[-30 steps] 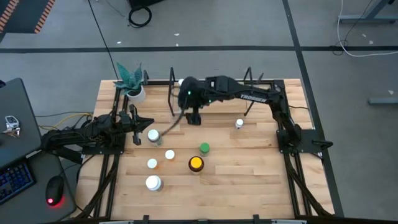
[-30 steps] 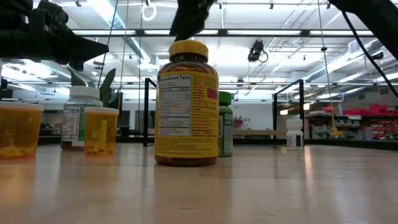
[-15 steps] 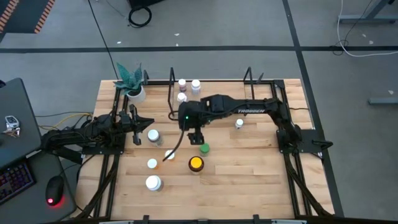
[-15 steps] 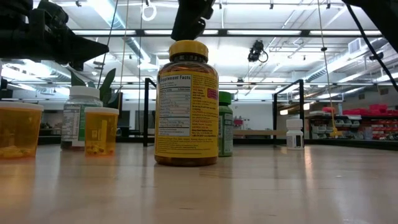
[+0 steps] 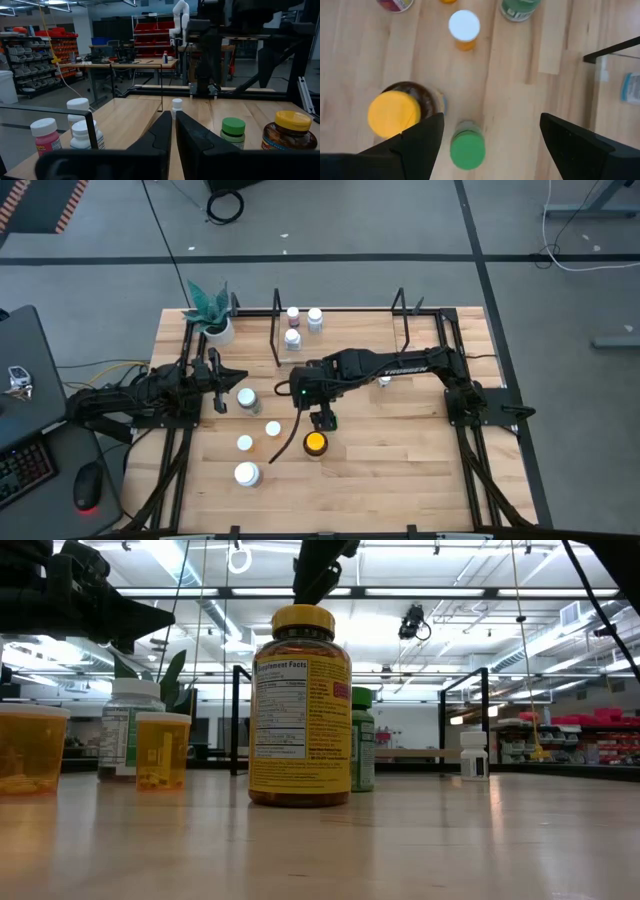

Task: Pick and place medicine bottles onto shelf by color
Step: Put the green pill bottle on the shelf

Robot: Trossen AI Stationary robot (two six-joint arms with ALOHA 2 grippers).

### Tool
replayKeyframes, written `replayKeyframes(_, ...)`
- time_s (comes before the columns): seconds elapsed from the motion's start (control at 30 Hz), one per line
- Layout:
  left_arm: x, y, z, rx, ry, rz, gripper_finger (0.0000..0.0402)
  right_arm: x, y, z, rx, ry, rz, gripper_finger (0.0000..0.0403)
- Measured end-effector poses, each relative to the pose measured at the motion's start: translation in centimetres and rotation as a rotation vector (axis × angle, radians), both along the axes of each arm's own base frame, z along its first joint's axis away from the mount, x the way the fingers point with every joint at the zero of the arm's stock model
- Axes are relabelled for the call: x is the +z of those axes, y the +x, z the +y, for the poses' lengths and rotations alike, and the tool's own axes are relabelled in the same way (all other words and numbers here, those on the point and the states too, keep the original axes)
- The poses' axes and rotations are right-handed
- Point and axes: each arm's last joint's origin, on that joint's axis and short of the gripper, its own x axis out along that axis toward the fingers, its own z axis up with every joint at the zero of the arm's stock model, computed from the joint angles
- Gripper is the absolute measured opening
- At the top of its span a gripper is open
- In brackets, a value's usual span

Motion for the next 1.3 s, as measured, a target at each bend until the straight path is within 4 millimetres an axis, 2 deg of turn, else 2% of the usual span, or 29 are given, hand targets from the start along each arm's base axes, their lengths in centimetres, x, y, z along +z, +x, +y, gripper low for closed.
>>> replayKeyframes(0.23, 0.0, 0.0, 0.0, 0.000, 0.000, -0.001, 0.0032, -1.3, -0.1, 1.0, -0.007, 0.052, 0.057, 0.0339)
replayKeyframes(0.67, 0.0, 0.0, 0.0, 0.000, 0.000, 0.000, 0.0034, -6.5, -1.1, 1.2, -0.002, 0.003, 0.254, 0.0341)
replayKeyframes(0.87, 0.0, 0.0, 0.0, 0.001, 0.000, 0.000, 0.0032, -7.7, -1.2, 1.2, 0.001, 0.000, 0.273, 0.0371)
replayKeyframes(1.0, 0.0, 0.0, 0.0, 0.000, 0.000, 0.000, 0.0026, -7.8, -1.0, 1.2, 0.000, -0.002, 0.256, 0.0397)
replayKeyframes(1.17, 0.0, 0.0, 0.0, 0.000, 0.000, 0.000, 0.0024, -7.8, -0.9, 1.3, 0.015, -0.001, 0.247, 0.0385)
replayKeyframes(1.3, 0.0, 0.0, 0.0, 0.000, 0.000, 0.000, 0.0030, -9.2, -1.0, 1.2, 0.028, 0.013, 0.254, 0.0377)
